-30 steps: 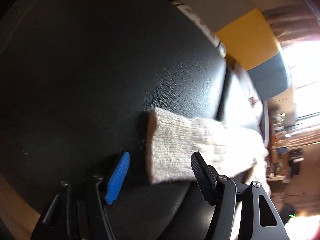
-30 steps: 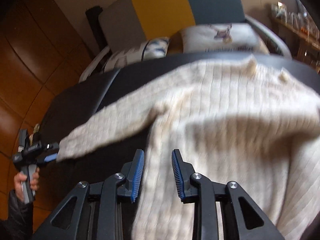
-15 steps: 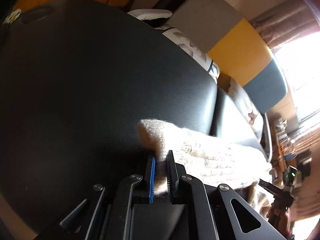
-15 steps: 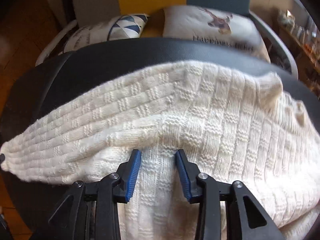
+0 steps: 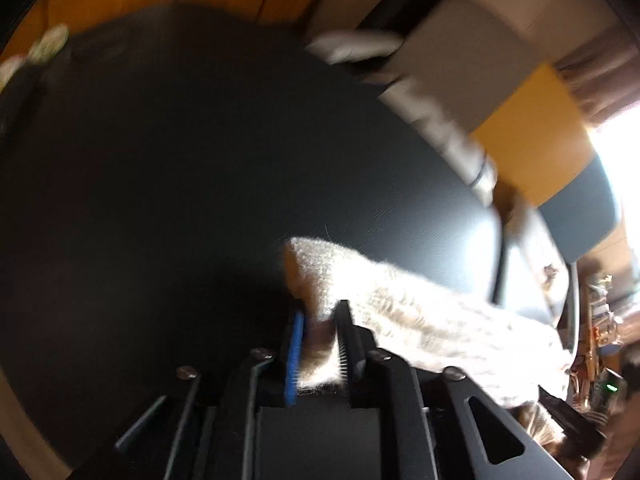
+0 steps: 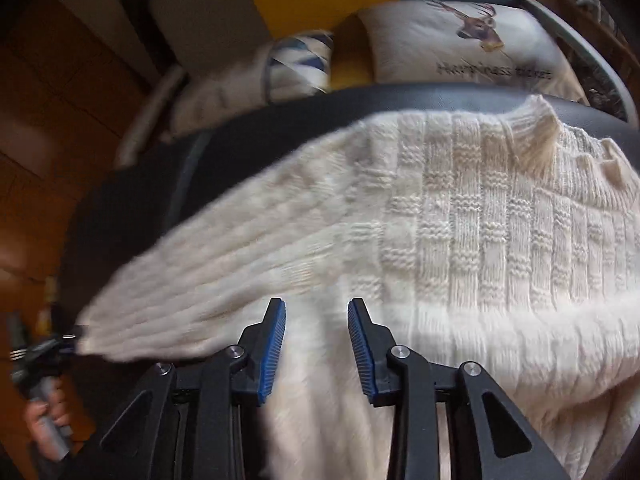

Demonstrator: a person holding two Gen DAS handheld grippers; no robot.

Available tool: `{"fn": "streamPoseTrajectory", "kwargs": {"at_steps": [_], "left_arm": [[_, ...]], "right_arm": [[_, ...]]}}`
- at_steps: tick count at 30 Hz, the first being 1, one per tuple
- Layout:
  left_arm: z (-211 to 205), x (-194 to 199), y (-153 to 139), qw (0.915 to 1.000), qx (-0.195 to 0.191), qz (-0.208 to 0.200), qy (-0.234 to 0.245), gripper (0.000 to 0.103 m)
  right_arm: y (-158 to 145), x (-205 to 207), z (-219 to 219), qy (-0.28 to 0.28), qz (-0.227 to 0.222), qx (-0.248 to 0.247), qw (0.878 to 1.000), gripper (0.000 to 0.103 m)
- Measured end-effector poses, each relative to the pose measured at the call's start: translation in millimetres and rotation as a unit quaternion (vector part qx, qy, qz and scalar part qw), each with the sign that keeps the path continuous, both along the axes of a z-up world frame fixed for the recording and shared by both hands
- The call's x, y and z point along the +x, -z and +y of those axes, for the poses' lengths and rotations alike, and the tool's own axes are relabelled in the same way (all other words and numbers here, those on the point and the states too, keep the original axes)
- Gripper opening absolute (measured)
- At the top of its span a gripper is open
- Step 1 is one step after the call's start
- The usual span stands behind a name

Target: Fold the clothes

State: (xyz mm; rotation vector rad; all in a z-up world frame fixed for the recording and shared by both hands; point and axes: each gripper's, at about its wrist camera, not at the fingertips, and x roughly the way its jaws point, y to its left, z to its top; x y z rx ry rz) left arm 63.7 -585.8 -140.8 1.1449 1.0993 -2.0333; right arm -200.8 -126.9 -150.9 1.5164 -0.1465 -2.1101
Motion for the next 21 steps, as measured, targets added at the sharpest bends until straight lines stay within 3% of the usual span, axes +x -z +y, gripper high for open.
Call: {"fn": "streamPoseTrajectory", "kwargs": {"at_steps": [2, 5, 9, 11, 14, 21], "left_arm": [[-7.9, 14.7, 3.3, 0.9997, 0.016, -0.001, -0.021, 0.028], [-6.6, 42.9, -10.8, 0.9987, 0.01, 0.026, -0.042, 0.028], [54.5, 52.1, -42.9, 0.9925, 0.012, 0.103, 0.065, 0.033], [108.7, 40.8, -44.4, 0.9796, 0.039, 0.12, 0.156, 0.038], [200.9, 19.8, -30.5, 0.9474, 0.104, 0.122, 0.277, 0.038], [349.8, -18.5, 18.0, 0.9017, 0.181, 0.056, 0.389, 0.038]], "right_arm": [[-25.1, 29.3, 23.2, -0.021, 0.019, -0.03, 0.999, 0.034], [-50.3, 83.5, 55.6, -0.049, 0.034, -0.041, 0.997, 0.034], [-40.6, 131.0, 145.6, -0.058, 0.038, -0.01, 0.998, 0.034], [-28.1, 152.9, 177.5, -0.041, 0.039, 0.021, 0.998, 0.034], [-10.6, 182.4, 222.9, 0.001, 0.04, 0.056, 0.998, 0.034], [-5.6, 225.7, 289.5, 0.103, 0.051, 0.013, 0.993, 0.034]]}}
